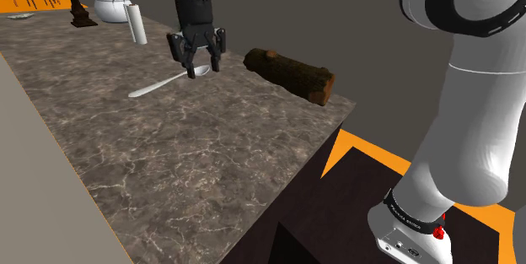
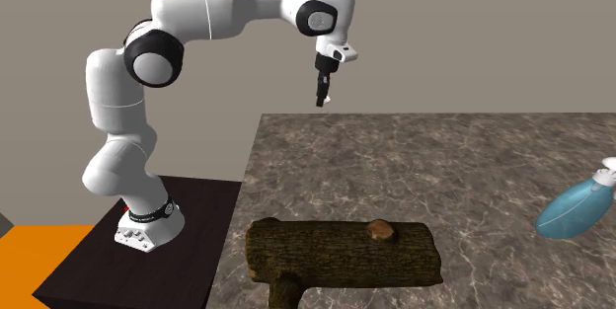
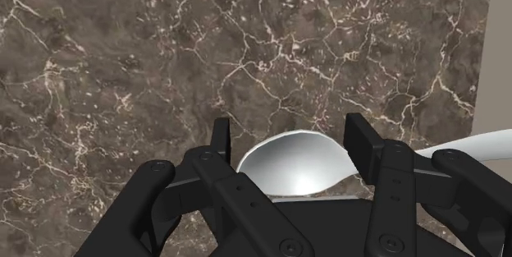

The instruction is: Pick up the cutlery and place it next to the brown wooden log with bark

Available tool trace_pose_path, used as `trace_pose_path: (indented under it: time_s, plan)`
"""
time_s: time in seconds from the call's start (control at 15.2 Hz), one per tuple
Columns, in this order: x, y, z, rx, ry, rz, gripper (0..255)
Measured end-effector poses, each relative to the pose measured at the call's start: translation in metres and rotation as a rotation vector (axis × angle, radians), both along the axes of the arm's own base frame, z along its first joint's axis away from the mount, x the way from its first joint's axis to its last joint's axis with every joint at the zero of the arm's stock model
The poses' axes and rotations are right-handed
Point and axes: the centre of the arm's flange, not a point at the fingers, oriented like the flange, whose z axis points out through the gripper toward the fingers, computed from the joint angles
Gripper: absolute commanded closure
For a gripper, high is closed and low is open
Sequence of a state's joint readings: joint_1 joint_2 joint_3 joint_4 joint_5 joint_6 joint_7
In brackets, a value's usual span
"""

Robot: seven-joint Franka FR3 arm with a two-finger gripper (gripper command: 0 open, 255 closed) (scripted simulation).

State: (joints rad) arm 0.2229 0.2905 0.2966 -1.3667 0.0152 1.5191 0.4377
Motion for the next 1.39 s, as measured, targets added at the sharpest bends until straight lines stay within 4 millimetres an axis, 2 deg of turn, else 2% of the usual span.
trace_pose_path:
  time_s: [1.39]
  plan:
    - [-0.104,-0.254,0.001,-0.001,0.000,-0.002,255]
